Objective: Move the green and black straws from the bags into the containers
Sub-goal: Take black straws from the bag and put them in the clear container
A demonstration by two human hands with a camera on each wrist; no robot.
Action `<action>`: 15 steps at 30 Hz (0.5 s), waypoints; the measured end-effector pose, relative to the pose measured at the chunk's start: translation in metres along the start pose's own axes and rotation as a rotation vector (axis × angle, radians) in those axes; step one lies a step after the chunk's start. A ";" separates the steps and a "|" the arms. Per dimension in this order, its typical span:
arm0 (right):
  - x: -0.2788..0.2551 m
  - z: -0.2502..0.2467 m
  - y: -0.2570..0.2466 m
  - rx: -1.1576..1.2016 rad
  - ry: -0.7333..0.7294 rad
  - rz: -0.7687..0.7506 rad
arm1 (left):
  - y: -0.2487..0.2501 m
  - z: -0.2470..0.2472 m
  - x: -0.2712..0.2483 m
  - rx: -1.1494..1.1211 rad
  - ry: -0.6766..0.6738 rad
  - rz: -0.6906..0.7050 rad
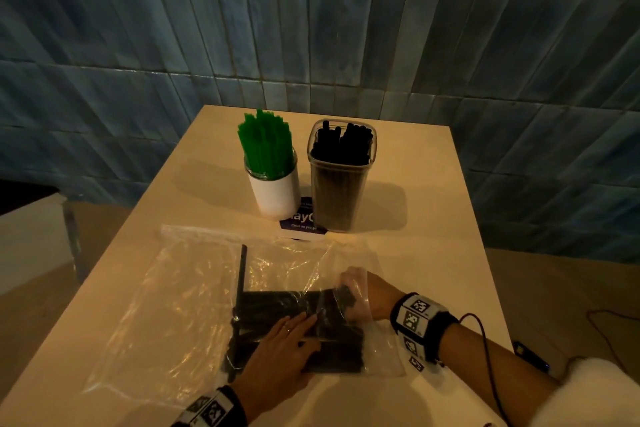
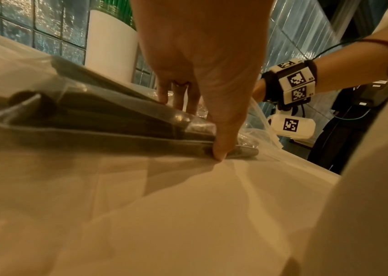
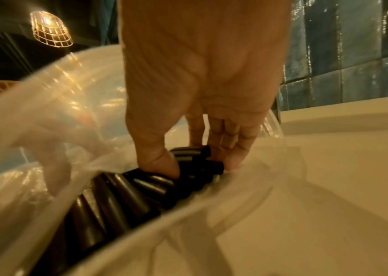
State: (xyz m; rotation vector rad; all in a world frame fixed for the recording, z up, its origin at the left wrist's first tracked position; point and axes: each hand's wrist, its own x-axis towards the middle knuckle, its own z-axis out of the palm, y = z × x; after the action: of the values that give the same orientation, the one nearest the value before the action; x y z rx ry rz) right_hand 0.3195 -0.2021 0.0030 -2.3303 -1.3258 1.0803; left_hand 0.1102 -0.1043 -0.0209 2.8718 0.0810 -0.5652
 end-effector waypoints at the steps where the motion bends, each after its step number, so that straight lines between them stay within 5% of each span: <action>1: 0.001 -0.001 -0.002 -0.024 -0.018 0.020 | 0.000 -0.002 -0.001 -0.004 -0.002 -0.003; 8: 0.009 0.005 -0.008 -0.003 -0.075 0.139 | 0.008 -0.011 -0.006 -0.018 0.057 0.036; 15: -0.001 0.007 -0.005 -0.083 0.017 0.061 | 0.011 -0.009 -0.002 -0.066 0.033 -0.093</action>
State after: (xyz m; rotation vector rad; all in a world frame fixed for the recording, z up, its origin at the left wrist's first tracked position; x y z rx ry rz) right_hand 0.3109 -0.2010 0.0012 -2.4488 -1.3253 1.0394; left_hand 0.1126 -0.1136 -0.0103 2.8250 0.2350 -0.5219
